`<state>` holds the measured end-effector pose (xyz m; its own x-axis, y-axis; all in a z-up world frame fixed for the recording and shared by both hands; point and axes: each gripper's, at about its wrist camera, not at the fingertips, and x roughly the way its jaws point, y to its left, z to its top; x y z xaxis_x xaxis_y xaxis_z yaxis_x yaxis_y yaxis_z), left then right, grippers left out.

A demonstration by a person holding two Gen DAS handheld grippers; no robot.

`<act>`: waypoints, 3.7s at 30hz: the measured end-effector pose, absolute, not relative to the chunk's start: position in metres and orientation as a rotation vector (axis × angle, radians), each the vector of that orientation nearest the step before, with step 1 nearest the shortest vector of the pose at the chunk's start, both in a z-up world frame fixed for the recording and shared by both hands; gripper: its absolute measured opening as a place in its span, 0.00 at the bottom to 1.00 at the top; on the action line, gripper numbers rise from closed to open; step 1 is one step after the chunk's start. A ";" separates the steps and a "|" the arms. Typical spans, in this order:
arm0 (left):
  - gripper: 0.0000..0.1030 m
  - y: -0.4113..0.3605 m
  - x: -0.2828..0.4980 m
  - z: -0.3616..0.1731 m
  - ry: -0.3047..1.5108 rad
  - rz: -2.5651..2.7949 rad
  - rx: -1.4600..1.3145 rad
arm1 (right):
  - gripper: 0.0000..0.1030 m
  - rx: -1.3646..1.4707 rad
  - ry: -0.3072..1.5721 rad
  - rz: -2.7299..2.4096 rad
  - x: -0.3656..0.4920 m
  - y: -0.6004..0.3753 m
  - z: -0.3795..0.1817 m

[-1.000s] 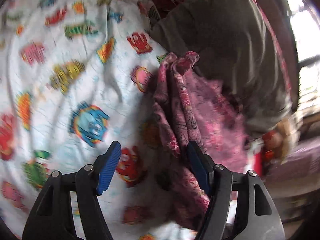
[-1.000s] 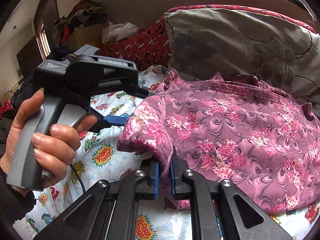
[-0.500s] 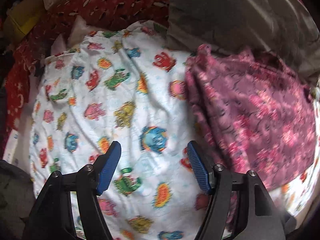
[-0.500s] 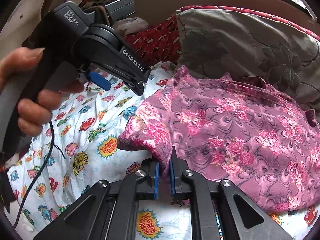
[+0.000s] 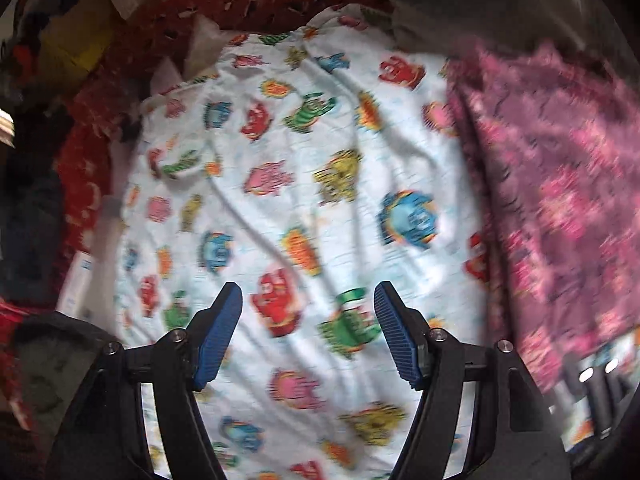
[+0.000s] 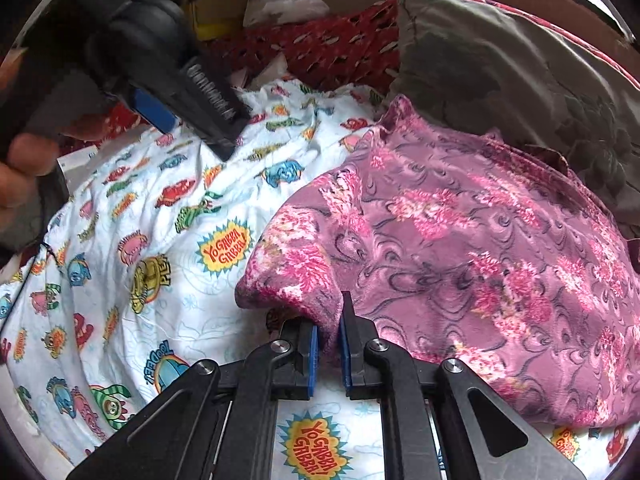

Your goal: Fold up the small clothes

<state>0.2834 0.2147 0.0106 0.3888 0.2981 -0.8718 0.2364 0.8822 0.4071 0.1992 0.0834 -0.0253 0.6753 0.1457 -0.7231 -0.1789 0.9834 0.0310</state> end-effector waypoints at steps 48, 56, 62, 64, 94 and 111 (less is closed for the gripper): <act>0.66 0.171 0.294 0.030 1.360 -0.190 0.014 | 0.05 0.208 0.589 0.051 0.180 -0.030 0.025; 0.66 0.123 0.312 0.051 1.346 -0.276 -0.089 | 0.05 0.216 0.587 0.073 0.178 -0.031 0.019; 0.66 0.084 0.317 0.048 1.368 -0.279 0.016 | 0.05 0.212 0.588 0.086 0.177 -0.029 0.017; 0.66 0.076 0.320 0.043 1.375 -0.270 0.045 | 0.05 0.211 0.588 0.091 0.177 -0.028 0.018; 0.66 0.215 0.290 -0.005 1.318 -0.278 -0.258 | 0.13 0.158 0.753 0.353 0.187 0.023 0.005; 0.67 0.254 0.202 -0.041 1.259 -0.496 -0.410 | 0.45 0.223 0.936 0.224 0.301 -0.013 0.039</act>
<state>0.2018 0.2535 -0.0406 0.2271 -0.5641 -0.7938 0.1287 0.8254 -0.5497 0.3006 -0.0128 0.0393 0.5731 0.2857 -0.7680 -0.0935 0.9539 0.2851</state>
